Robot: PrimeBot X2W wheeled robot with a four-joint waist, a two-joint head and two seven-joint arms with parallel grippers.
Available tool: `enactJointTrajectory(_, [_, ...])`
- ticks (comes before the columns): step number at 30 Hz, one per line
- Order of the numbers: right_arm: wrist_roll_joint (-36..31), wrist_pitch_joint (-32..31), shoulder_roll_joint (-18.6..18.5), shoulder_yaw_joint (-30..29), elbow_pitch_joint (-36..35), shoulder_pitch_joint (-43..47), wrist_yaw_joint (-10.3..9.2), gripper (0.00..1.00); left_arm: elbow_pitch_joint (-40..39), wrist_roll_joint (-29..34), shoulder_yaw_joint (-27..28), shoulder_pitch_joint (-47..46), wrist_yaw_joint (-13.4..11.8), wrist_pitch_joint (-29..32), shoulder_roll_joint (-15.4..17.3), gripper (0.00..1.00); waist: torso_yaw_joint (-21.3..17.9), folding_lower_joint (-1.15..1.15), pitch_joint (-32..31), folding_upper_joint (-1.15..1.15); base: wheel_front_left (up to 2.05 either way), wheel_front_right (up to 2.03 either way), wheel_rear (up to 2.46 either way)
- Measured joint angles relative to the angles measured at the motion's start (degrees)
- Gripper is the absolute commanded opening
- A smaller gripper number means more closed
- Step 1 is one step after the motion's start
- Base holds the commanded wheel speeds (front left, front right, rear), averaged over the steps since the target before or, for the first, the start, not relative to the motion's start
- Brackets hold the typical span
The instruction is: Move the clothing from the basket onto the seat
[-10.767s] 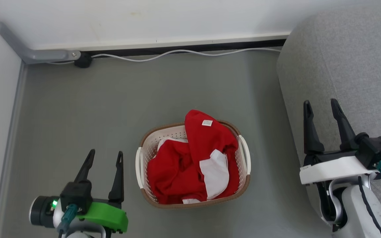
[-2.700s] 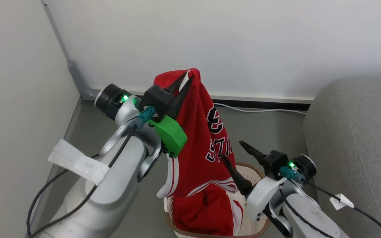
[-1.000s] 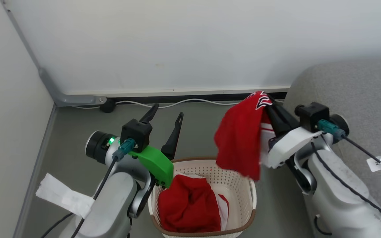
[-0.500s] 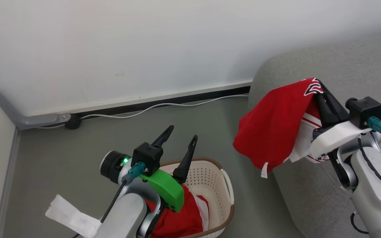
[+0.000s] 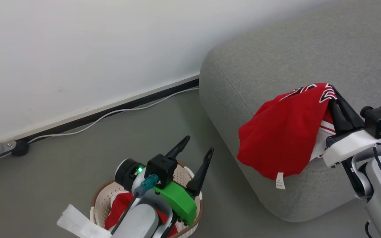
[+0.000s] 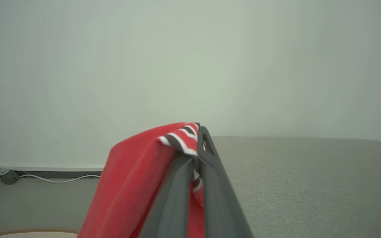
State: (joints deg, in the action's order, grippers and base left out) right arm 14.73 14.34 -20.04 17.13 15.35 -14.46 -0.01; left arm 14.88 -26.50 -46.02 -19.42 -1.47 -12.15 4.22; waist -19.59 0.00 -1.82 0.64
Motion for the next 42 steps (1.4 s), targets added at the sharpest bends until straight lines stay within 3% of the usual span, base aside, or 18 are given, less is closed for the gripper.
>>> enactJointTrajectory(14, [2.5, -0.4, -2.4, -3.5, -1.1, -1.5, 0.51, 0.00, -1.2, 1.6, -0.5, -0.8, -0.7, 1.6, 0.0, 1.00, 0.4, 0.00, 5.9, 0.00, 0.00, 0.00, 0.00])
enactJointTrajectory(20, [2.5, -2.5, -3.9, -4.2, -0.5, -10.2, 1.49, 0.00, -3.4, 2.4, 2.0, -3.9, -1.8, 2.5, 1.1, 1.00, 1.8, 0.00, 9.8, 0.00, 0.00, 0.00, 0.00])
enactJointTrajectory(29, [3.8, -6.8, -6.5, -9.2, 2.1, -27.4, 1.41, 0.00, -7.4, 3.6, 4.3, -8.0, -2.9, 4.2, 2.4, 1.00, 4.6, 0.00, 17.4, 0.00, 0.00, 0.00, 0.00])
enactJointTrajectory(42, [5.5, -10.2, -12.6, -16.5, 7.1, -43.4, -1.19, 0.00, -13.2, 7.4, 5.1, -14.0, -3.4, 6.5, 4.7, 1.00, 8.4, 0.01, 27.8, 0.00, 0.00, 0.00, 0.00])
